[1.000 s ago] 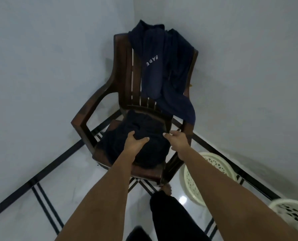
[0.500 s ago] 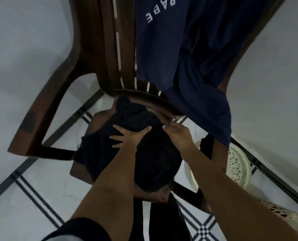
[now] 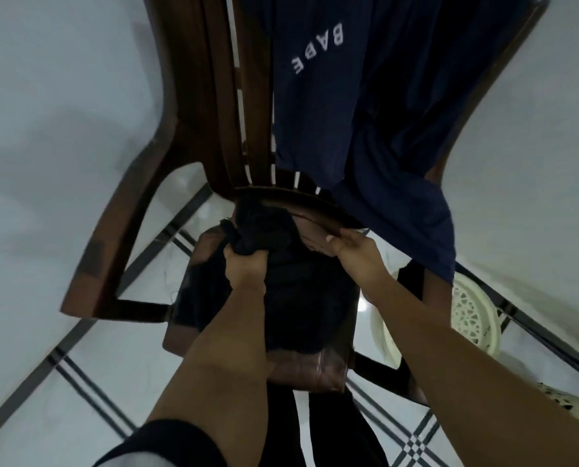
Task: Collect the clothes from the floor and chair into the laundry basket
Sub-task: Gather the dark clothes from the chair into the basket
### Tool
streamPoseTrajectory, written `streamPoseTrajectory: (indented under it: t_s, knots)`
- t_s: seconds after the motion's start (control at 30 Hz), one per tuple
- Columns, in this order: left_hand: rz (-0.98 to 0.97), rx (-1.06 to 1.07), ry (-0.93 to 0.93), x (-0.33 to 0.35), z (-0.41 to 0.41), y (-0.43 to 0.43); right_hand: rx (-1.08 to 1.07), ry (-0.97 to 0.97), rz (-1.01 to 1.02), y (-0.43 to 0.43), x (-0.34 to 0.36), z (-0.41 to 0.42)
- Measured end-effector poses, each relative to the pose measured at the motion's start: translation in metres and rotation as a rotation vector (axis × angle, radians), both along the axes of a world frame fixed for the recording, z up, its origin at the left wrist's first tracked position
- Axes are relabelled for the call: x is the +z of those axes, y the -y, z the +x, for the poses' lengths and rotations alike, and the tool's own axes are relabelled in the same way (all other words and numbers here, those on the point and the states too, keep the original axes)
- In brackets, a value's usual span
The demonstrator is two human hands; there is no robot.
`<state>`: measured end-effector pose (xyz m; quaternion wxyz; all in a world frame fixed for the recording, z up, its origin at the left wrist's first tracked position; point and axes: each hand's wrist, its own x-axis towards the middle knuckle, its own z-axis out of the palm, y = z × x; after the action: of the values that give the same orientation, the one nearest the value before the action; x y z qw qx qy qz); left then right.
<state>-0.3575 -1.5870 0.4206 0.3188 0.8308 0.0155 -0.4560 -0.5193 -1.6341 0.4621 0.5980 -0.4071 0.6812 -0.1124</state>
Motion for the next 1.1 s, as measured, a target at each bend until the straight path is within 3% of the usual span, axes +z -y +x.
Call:
streamPoseTrajectory:
  t_s: [0.2, 0.4, 0.57, 0.73, 0.93, 1.1]
  knots:
    - [-0.242, -0.025, 0.009, 0.104, 0.01, 0.023, -0.012, -0.104, -0.379, 0.024, 0.099, -0.004]
    - [-0.524, -0.049, 0.066, 0.197, 0.04, 0.063, -0.145, -0.147, -0.58, 0.081, 0.175, 0.008]
    - [-0.623, -0.06, 0.023, 0.219, 0.058, 0.092, -0.414, -0.123, -0.461, 0.115, 0.192, 0.021]
    - [-0.632, -0.099, -0.011, 0.21, 0.055, 0.113, -0.635, 0.095, -0.334, 0.14, 0.176, 0.048]
    - [-0.631, -0.158, -0.058, 0.203, 0.055, 0.124, -0.701, 0.306, -0.237, 0.165, 0.176, 0.078]
    - [-0.638, -0.16, -0.087, 0.211, 0.052, 0.123, -0.546, -0.015, -0.317, 0.162, 0.172, 0.083]
